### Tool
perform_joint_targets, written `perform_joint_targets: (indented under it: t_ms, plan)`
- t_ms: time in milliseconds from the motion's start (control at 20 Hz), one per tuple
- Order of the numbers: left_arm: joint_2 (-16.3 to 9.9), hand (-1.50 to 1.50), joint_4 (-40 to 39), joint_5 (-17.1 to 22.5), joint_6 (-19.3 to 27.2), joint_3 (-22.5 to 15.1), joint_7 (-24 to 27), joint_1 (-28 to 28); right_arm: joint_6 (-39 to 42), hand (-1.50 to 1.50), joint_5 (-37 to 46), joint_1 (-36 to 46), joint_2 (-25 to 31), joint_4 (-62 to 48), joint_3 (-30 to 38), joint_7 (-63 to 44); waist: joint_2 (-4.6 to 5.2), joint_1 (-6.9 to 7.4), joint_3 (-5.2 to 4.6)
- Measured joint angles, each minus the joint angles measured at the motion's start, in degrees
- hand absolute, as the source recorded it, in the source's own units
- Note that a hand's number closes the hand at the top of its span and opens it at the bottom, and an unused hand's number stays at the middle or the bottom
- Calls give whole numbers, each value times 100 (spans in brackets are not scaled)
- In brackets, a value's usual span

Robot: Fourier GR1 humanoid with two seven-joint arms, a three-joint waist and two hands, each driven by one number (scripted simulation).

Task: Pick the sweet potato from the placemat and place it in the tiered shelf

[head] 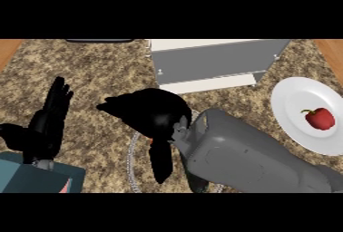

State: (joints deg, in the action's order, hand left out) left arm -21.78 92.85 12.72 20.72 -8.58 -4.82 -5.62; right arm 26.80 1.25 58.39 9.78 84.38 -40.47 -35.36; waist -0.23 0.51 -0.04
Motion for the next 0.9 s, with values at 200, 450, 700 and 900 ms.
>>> perform_joint_targets:
  t_ms: [200,450,700,900]
  plan:
    - [54,0,53,-82,-3,23,-39,28,73,-150,565,-72,-196,23,-292,-300,8,-16,2]
    - [113,0,299,-186,56,-10,-216,94,296,-150,1199,-60,-331,-214,-640,-627,10,-10,2]
    - [89,0,218,-164,-147,195,-213,55,433,-150,1809,-352,-399,-338,-670,-638,18,-25,3]
    - [198,0,170,-243,-239,247,-128,93,316,-150,2331,-650,-633,-630,-659,-336,24,-18,4]
